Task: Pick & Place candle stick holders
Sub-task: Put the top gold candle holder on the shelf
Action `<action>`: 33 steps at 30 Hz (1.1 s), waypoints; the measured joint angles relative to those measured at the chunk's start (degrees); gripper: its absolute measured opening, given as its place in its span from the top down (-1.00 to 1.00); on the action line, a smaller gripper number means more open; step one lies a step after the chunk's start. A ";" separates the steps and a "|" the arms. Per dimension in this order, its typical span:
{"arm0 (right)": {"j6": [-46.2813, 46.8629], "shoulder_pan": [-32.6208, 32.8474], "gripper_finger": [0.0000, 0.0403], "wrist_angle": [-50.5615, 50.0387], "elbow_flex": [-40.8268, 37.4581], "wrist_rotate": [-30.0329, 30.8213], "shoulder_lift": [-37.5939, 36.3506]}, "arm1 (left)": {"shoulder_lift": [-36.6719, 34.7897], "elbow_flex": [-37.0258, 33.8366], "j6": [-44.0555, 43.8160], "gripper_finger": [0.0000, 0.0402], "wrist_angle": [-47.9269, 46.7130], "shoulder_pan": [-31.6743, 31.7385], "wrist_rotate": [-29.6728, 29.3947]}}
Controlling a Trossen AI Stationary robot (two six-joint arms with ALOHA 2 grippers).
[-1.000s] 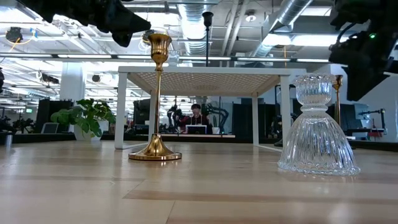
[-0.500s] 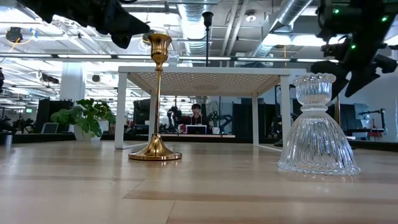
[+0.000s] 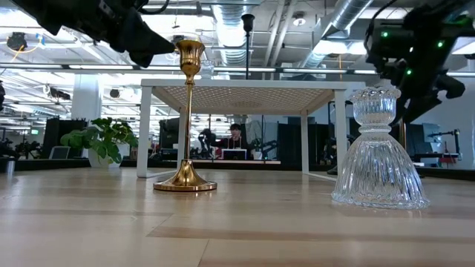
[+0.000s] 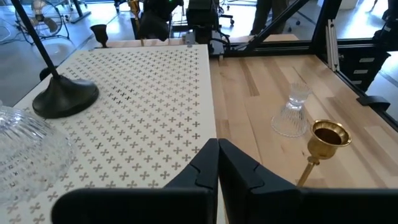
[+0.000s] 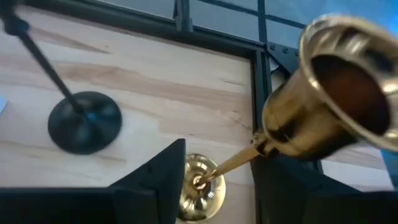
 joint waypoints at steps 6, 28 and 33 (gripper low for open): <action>-0.28 -1.57 0.40 1.99 -3.31 1.34 -0.01 | 0.00 0.00 -0.02 0.98 0.01 0.00 0.00; -7.43 3.96 0.97 1.00 2.12 -0.50 -0.23 | 0.02 -0.04 -0.66 0.97 0.01 0.00 0.02; -12.52 4.86 0.98 -2.80 9.86 -0.59 -0.81 | 0.04 -0.07 -0.66 0.96 0.01 0.00 0.02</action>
